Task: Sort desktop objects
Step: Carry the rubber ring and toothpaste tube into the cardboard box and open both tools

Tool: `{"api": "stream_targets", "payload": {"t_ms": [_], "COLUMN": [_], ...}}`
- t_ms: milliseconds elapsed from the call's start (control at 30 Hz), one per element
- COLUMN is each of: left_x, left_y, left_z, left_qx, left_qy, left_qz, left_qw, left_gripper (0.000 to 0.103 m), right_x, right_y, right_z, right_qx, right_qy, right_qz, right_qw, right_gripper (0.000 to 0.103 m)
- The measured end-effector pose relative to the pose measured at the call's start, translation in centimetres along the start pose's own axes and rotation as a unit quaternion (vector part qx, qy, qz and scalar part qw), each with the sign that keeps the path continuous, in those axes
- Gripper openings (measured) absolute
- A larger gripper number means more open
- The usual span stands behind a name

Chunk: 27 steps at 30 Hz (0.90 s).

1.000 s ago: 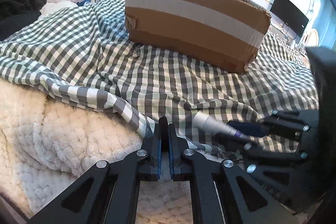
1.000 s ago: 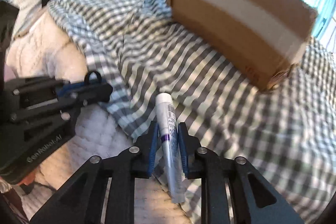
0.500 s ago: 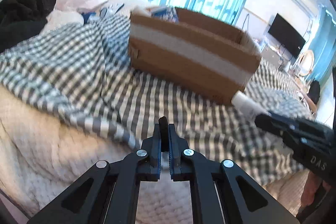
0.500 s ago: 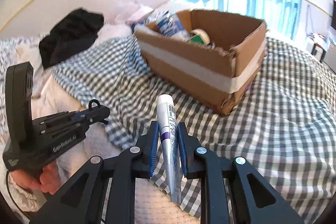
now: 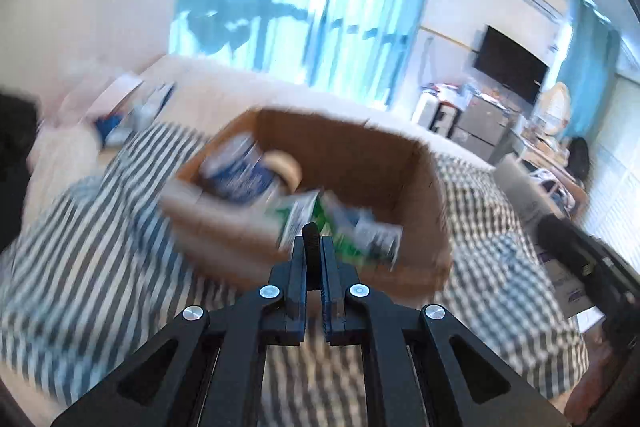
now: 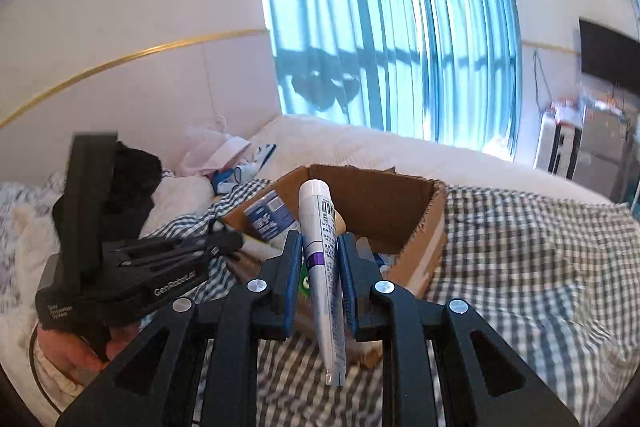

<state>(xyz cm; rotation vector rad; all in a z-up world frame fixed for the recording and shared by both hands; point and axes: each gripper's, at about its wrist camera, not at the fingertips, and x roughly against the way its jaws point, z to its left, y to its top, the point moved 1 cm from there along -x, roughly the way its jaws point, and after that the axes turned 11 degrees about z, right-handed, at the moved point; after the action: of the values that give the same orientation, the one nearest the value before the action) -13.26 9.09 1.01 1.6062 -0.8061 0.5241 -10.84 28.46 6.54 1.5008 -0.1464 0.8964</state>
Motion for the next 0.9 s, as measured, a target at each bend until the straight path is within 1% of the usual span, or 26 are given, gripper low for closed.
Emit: {"api": "stream_targets", "payload": {"t_ms": [33,67,133,200,233,267,333,367,400,433,467,500,533,567,667,700,733,767,800,833,867,900], "left_x": [-0.5,-1.3,-2.7,-3.9,-4.6,-5.3,-6.3,-6.6,-6.7,-6.7,-6.7,-6.6,-6.4,-6.1,-3.0,-1.8,-0.9,0.8,1.9,3.9,5.1,7.1], "left_y": [1.0,2.3,3.9,4.7,5.0,5.2,5.4,5.4,5.4,5.3,5.2,5.2,5.1,5.1,4.6,4.6,4.7,4.9,5.0,5.2,5.4,5.5], "left_z": [-0.4,-0.9,-1.3,-1.1,-1.1,-1.2,-1.2,-1.2,-1.1,-1.2,-1.1,-1.1,-0.8,-0.6,0.3,0.6,0.8,1.0,0.9,0.9,0.8,0.7], "left_qx": [-0.009,-0.02,-0.024,-0.018,-0.02,-0.028,-0.045,-0.053,-0.059,-0.062,-0.063,-0.064,-0.065,-0.064,-0.063,-0.065,-0.065,-0.065,-0.065,-0.068,-0.069,-0.067], "left_qy": [-0.002,-0.003,-0.001,-0.005,-0.007,-0.002,0.015,0.024,0.026,0.025,0.022,0.021,0.029,0.034,0.053,0.055,0.059,0.066,0.07,0.077,0.084,0.097], "left_qz": [-0.004,-0.004,-0.004,-0.002,0.005,0.011,0.012,0.009,0.007,0.007,0.01,0.016,0.026,0.027,-0.007,-0.009,-0.011,-0.016,-0.022,-0.031,-0.033,-0.041], "left_qw": [0.9999,0.9998,0.9997,0.9998,0.9998,0.9996,0.9988,0.9983,0.9979,0.9977,0.9977,0.9976,0.9972,0.997,0.9966,0.9964,0.9961,0.9956,0.9952,0.9942,0.9936,0.9922], "left_gripper": [0.006,0.006,0.006,0.006,0.006,0.006,0.006,0.006,0.006,0.009,0.02,0.032,0.066,0.081,0.082,0.083,0.086,0.092,0.095,0.102,0.103,0.103], "right_x": [-1.1,-2.5,-4.2,-5.9,-6.4,-7.1,-7.7,-7.9,-8.2,-8.3,-8.0,-7.6,-6.8,-6.3,-4.3,-3.0,-1.4,-0.4,1.2,2.5,4.0,5.5], "right_y": [0.6,1.3,1.9,2.6,2.8,3.3,3.8,4.0,4.3,4.3,4.4,4.6,4.5,4.3,4.1,4.2,4.2,4.4,4.5,4.8,4.9,5.0], "right_z": [-0.1,-0.3,-1.0,-1.8,-2.1,-2.4,-2.9,-3.2,-3.3,-3.5,-3.7,-3.8,-3.8,-3.7,-3.4,-3.0,-2.4,-2.1,-1.3,-1.0,-0.4,0.4], "right_qx": [-0.009,-0.019,-0.037,-0.049,-0.054,-0.058,-0.067,-0.071,-0.076,-0.08,-0.09,-0.097,-0.104,-0.107,-0.104,-0.094,-0.082,-0.075,-0.069,-0.064,-0.06,-0.055], "right_qy": [-0.003,0.006,0.012,0.019,0.015,0.004,-0.005,-0.003,0.002,0.003,-0.013,-0.027,-0.038,-0.04,-0.048,-0.063,-0.078,-0.086,-0.093,-0.098,-0.102,-0.106], "right_qz": [-0.002,0.008,0.015,0.028,0.032,0.039,0.047,0.052,0.064,0.073,0.073,0.066,0.058,0.059,0.068,0.067,0.061,0.055,0.047,0.043,0.039,0.04], "right_qw": [1.0,1.0,0.999,0.998,0.998,0.998,0.997,0.996,0.995,0.994,0.993,0.993,0.992,0.992,0.991,0.991,0.992,0.992,0.992,0.992,0.992,0.992], "right_gripper": [0.018,0.018,0.018,0.018,0.018,0.018,0.02,0.025,0.033,0.055,0.07,0.071,0.071,0.071,0.071,0.071,0.071,0.076,0.081,0.09,0.092,0.093]}}
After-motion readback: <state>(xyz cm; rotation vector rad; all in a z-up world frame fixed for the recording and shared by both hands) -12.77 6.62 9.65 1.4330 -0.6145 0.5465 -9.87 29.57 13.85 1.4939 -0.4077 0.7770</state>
